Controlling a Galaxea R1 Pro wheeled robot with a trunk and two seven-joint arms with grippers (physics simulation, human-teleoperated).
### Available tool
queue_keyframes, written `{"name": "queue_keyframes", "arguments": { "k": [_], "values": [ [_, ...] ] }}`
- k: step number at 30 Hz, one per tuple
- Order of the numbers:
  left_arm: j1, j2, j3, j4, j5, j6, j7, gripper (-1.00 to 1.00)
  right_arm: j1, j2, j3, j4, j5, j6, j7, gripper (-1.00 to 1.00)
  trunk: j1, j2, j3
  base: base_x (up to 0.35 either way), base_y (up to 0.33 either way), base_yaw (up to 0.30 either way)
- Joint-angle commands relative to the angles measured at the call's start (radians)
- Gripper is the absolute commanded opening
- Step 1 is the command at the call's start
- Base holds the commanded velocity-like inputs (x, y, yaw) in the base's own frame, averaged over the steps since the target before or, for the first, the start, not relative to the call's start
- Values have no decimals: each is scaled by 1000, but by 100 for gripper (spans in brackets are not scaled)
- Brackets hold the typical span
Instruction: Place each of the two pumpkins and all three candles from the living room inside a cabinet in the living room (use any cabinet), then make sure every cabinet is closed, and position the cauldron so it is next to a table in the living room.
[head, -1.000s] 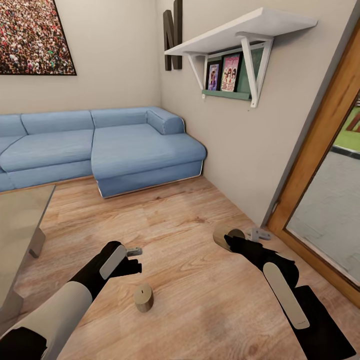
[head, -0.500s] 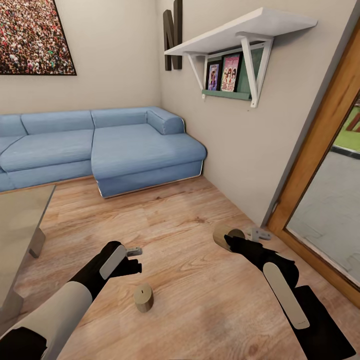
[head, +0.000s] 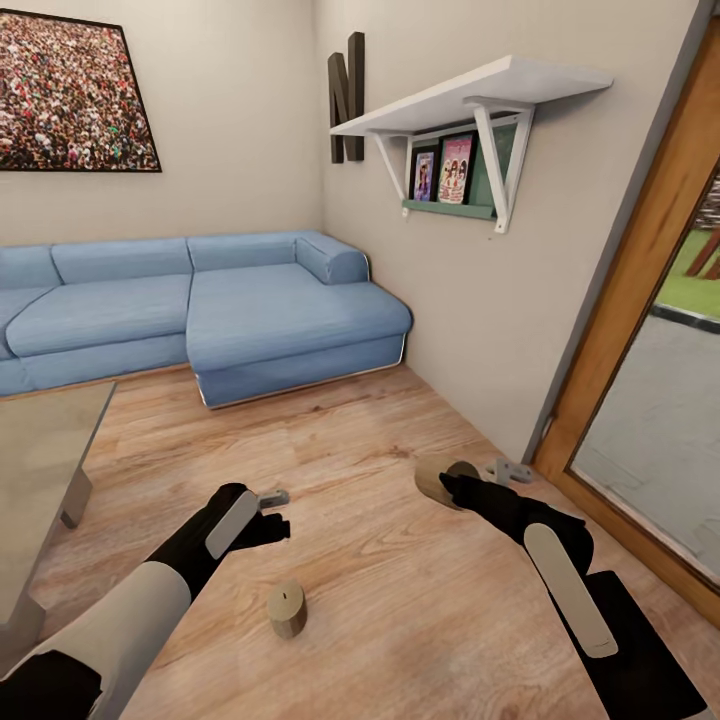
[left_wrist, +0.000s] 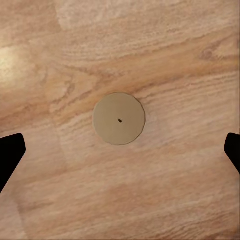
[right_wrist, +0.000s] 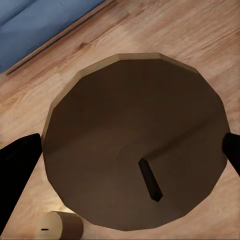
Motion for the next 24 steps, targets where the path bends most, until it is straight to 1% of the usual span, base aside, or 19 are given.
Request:
{"name": "queue_keyframes", "arguments": {
  "k": [1,5,12,19,24],
  "values": [
    [-1,1,-7,-1,10,0,9,100,-1,-1,2,-1,-10,1,-9,-100,0,0,-1,0,0,0],
    [-1,1,-9,-1,9,-4,8,100,-1,-1,1,-2,-10,2,2,-100,0,0,-1,8,1,0],
    [-1,1,-10,0,8,-7,7,100,-1,-1,0,-2,-10,2,15,-100,0,0,-1,170,63,0],
    [-1,1,-10,-1,9,-7,7,100,-1,-1,1,-2,-10,2,16,-100,0,0,-1,43,17,0],
    [-1,1,-10,-1,9,-7,7,100,-1,-1,0,-2,-10,2,17,-100,2,-2,-20,8,3,0]
  ]
}}
